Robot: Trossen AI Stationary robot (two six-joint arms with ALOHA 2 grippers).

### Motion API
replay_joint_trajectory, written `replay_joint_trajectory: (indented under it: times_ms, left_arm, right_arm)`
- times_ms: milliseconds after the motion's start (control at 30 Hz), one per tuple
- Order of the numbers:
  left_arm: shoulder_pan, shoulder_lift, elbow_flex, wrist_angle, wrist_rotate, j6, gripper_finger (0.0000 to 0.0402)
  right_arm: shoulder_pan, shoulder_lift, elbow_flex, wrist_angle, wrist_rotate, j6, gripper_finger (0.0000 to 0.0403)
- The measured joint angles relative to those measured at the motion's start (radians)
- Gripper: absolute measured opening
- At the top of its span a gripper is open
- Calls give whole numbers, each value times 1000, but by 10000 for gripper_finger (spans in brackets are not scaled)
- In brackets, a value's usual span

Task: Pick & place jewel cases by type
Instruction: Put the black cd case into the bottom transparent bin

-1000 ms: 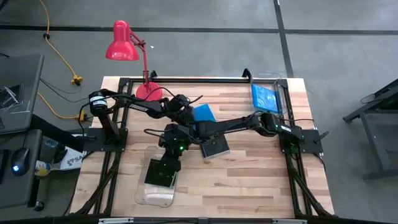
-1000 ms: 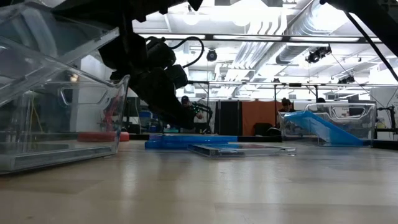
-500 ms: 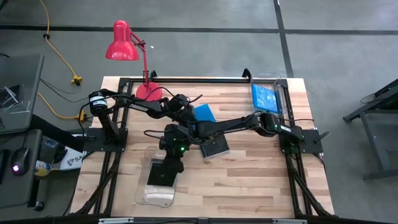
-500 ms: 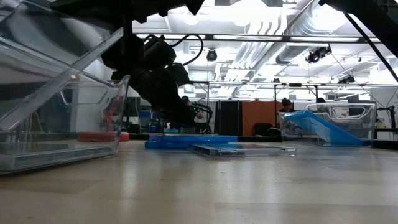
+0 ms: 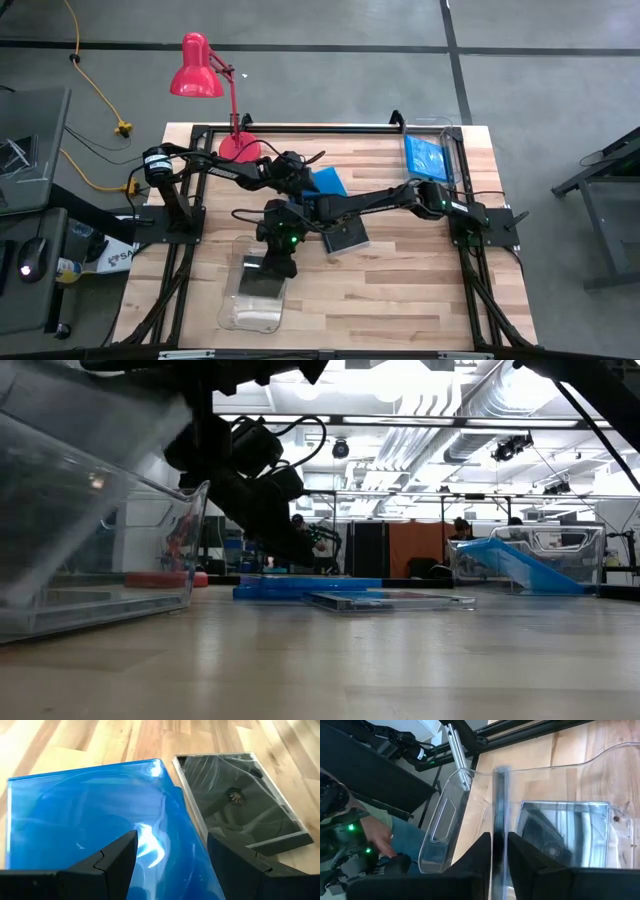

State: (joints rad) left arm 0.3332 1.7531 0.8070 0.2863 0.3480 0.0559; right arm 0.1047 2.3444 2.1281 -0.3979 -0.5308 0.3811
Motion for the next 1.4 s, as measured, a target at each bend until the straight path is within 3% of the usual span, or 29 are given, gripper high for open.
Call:
replay_joint_trajectory:
  times_ms: [600,867,1133,1400]
  left_arm:
    - [0,0,0,0,-13,-1,239]
    - [1,0,0,10,125,-8,239]
    - [15,-4,0,11,284,-12,239]
    - [92,-11,0,10,491,-121,239]
  right_arm:
    - [-2,-5,0,127,0,83,67]
    - [-28,-71,0,223,17,82,64]
    - [-61,-205,1,195,178,2,41]
    - [-81,-380,1,-72,509,-80,3]
